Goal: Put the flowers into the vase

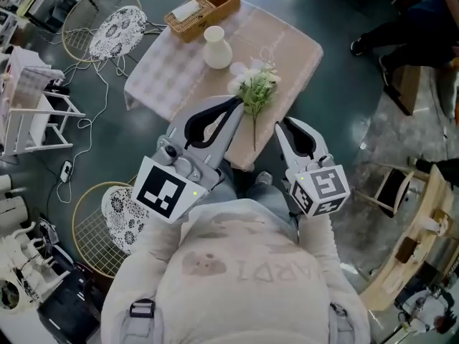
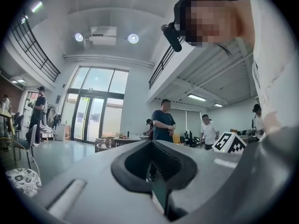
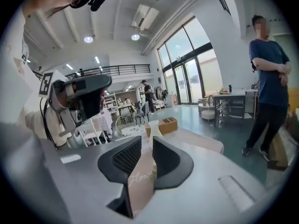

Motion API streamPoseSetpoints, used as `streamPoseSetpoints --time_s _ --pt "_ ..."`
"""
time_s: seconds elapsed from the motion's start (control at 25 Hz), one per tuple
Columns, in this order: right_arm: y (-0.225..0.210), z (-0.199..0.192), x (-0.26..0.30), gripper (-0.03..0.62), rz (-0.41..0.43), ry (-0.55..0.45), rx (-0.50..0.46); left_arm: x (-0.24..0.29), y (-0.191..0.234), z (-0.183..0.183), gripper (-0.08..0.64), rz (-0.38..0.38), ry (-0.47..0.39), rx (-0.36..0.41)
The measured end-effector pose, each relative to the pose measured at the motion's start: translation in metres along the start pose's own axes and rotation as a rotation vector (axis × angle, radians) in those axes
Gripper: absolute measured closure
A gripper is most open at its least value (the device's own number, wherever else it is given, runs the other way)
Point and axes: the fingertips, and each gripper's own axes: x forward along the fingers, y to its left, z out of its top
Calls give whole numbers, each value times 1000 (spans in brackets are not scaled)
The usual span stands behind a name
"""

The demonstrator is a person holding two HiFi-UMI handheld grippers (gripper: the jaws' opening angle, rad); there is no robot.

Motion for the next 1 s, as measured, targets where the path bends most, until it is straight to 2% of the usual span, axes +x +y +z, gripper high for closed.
streamPoseSetpoints --time_s 0.48,0.76,1.0 --pt "-23 -111 96 466 -98 368 149 22 87 -28 560 -89 47 -58" --pt "-39 -190 128 456 -161 571 266 35 115 -54 560 -139 94 -93" --pt "-48 -237 145 439 -189 702 339 41 131 -73 560 -156 126 -111"
